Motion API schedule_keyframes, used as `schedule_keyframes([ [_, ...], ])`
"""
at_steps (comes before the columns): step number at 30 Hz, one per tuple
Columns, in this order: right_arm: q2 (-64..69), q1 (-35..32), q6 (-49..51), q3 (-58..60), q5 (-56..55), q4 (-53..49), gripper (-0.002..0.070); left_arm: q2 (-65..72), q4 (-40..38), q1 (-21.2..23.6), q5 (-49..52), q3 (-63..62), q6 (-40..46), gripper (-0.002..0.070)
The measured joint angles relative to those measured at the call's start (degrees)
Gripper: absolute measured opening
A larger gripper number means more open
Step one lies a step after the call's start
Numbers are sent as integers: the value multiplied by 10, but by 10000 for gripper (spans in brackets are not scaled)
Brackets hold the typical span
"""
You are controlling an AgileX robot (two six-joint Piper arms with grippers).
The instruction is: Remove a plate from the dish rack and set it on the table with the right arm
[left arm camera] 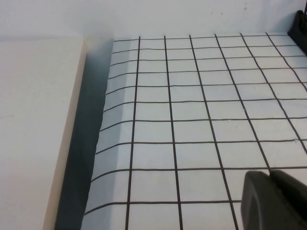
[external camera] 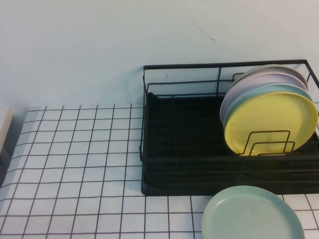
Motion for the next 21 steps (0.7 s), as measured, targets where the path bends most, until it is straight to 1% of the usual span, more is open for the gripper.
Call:
schedule_keyframes([
  [2, 52, 0, -62, -19, 36, 43, -2, 0, 0, 0, 0, 0, 0, -4],
  [7, 186, 0, -283, -77, 124, 194, -2, 0, 0, 0, 0, 0, 0, -4],
  [10, 268, 1, -418, -103, 125, 267, -2, 0, 0, 0, 0, 0, 0, -4],
  [14, 368, 1, -539, -132, 92, 345, 6, 0, 0, 0, 0, 0, 0, -4],
  [15, 402, 1, -576, -139, 88, 374, 22, 0, 0, 0, 0, 0, 0, -4],
  [17, 443, 1, -635, -151, 87, 415, 80, 0, 0, 0, 0, 0, 0, -4],
  [21, 529, 1, -767, -178, 87, 521, 272, 0, 0, 0, 0, 0, 0, -4],
])
